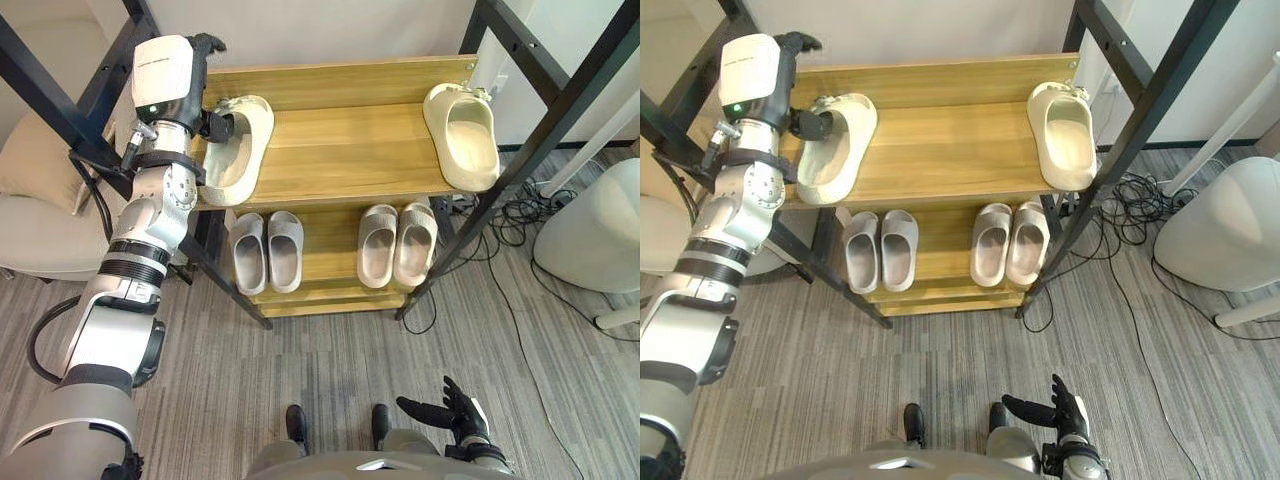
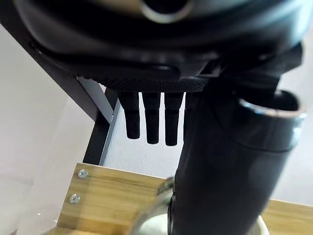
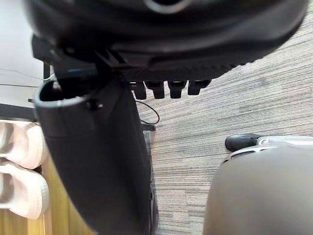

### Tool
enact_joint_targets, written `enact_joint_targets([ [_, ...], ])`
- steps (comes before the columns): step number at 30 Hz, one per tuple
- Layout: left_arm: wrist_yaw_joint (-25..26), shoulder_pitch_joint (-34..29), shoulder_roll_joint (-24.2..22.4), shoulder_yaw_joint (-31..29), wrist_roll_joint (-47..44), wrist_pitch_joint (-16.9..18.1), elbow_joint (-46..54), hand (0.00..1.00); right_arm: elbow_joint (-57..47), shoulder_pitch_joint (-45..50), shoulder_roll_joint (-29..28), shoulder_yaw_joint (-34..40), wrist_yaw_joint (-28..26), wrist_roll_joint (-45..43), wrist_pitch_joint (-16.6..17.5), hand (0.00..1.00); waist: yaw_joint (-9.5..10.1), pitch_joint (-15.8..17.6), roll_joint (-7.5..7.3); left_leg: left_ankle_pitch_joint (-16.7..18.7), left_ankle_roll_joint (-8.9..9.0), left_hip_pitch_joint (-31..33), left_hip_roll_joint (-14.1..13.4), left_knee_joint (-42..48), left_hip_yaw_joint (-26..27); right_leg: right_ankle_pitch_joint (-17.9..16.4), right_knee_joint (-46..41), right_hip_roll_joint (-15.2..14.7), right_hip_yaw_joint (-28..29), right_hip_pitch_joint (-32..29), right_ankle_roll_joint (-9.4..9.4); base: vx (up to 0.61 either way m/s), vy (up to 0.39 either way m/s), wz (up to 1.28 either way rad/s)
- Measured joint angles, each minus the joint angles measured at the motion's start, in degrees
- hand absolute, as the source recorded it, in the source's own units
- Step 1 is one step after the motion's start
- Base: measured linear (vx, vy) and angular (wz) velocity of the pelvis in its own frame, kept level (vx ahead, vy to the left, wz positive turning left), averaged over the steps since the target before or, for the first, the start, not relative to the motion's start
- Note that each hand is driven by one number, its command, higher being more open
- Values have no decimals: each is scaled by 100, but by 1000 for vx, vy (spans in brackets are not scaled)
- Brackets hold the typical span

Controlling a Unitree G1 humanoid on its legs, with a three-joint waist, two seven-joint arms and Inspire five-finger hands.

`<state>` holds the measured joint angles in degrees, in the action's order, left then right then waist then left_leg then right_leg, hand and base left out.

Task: Organize the slippers on the shoe rack

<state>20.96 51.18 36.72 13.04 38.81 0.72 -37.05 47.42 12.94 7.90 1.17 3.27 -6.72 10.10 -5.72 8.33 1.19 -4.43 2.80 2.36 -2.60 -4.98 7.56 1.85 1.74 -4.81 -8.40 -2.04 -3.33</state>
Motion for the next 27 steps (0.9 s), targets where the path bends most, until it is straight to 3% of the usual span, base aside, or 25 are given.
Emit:
enact_joint_targets([
  [17, -5, -49, -18, -3, -45, 22, -59, 0, -26, 29, 1, -19, 51, 42, -3, 100, -31, 28, -7, -12, -16, -131, 1, 0, -25, 18, -7, -1, -6, 128, 13, -5, 2, -1],
  [27, -13, -111, -317, 11, -55, 4, -54, 0, -47, 19, 22, -125, 56, 42, -4, 100, -107, 54, -41, -20, -28, -154, 22, 0, -70, 18, 3, -20, -62, 182, 11, -4, 1, 2],
])
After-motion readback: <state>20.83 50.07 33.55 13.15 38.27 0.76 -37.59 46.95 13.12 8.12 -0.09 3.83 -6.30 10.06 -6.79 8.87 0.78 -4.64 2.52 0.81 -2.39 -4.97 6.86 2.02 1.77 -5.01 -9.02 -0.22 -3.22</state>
